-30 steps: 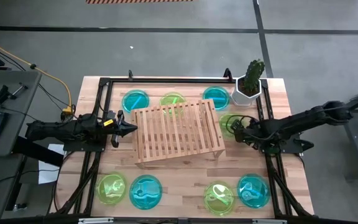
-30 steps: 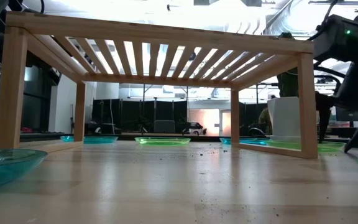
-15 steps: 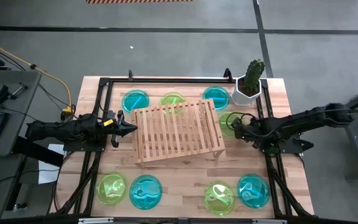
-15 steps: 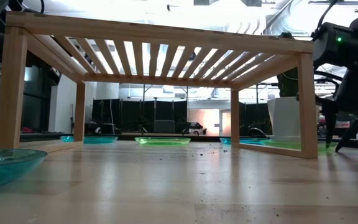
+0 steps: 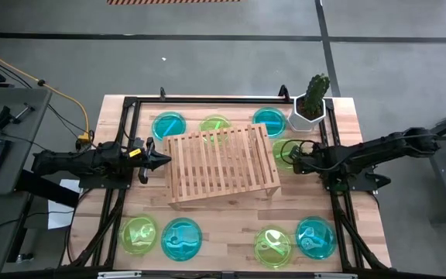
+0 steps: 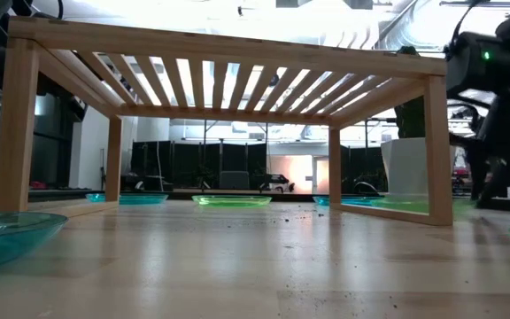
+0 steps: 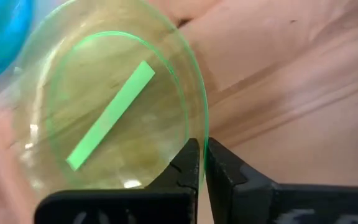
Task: Place and stack plates onto a shelf
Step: Put the green plate on the shelf
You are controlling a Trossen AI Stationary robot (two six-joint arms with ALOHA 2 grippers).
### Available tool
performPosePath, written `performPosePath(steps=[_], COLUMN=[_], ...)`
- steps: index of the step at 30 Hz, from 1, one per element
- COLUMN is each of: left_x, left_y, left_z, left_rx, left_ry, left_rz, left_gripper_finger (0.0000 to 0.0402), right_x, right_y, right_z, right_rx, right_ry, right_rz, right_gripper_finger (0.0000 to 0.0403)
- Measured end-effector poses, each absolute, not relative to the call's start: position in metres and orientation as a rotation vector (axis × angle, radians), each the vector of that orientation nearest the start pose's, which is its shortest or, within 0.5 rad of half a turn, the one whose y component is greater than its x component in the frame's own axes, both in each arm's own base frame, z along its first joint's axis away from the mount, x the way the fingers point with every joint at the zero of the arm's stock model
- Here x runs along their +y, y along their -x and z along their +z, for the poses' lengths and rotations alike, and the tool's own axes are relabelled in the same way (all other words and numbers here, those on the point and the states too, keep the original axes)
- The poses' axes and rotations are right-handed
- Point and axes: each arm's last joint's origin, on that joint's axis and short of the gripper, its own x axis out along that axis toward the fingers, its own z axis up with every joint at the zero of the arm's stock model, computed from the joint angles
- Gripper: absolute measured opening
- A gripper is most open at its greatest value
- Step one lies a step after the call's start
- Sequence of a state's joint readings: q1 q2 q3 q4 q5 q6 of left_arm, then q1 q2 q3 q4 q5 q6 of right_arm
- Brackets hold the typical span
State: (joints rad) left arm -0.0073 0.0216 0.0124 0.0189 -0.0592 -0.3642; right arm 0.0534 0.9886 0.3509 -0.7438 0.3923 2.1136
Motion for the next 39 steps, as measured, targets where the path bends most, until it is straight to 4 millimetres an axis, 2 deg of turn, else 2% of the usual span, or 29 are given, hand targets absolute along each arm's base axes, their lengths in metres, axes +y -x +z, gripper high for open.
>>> performPosePath(steps=[10, 22, 26, 39], left_x=[0.001, 0.001, 0.001, 0.001], left_y=[-0.098, -0.098, -0.098, -0.098], left_z=[0.168, 0.168, 0.168, 0.168], left_rx=[-0.019, -0.019, -0.019, -0.019], left_ry=[0.365, 0.364, 0.364, 0.365], left_rz=[0.05, 0.05, 0.05, 0.05], left_gripper_finger=[0.0, 0.0, 0.0, 0.0], right_x=[-0.002, 0.0, -0.002, -0.008], right_y=[-0.127, -0.12, -0.116, -0.086], right_z=[0.177, 0.218, 0.244, 0.335], right_rx=[0.507, 0.425, 0.371, 0.39], right_ry=[-1.337, -1.294, -1.229, -0.981], right_rz=[-1.377, -1.225, -1.216, -1.18], right_gripper_finger=[0.0, 0.0, 0.0, 0.0])
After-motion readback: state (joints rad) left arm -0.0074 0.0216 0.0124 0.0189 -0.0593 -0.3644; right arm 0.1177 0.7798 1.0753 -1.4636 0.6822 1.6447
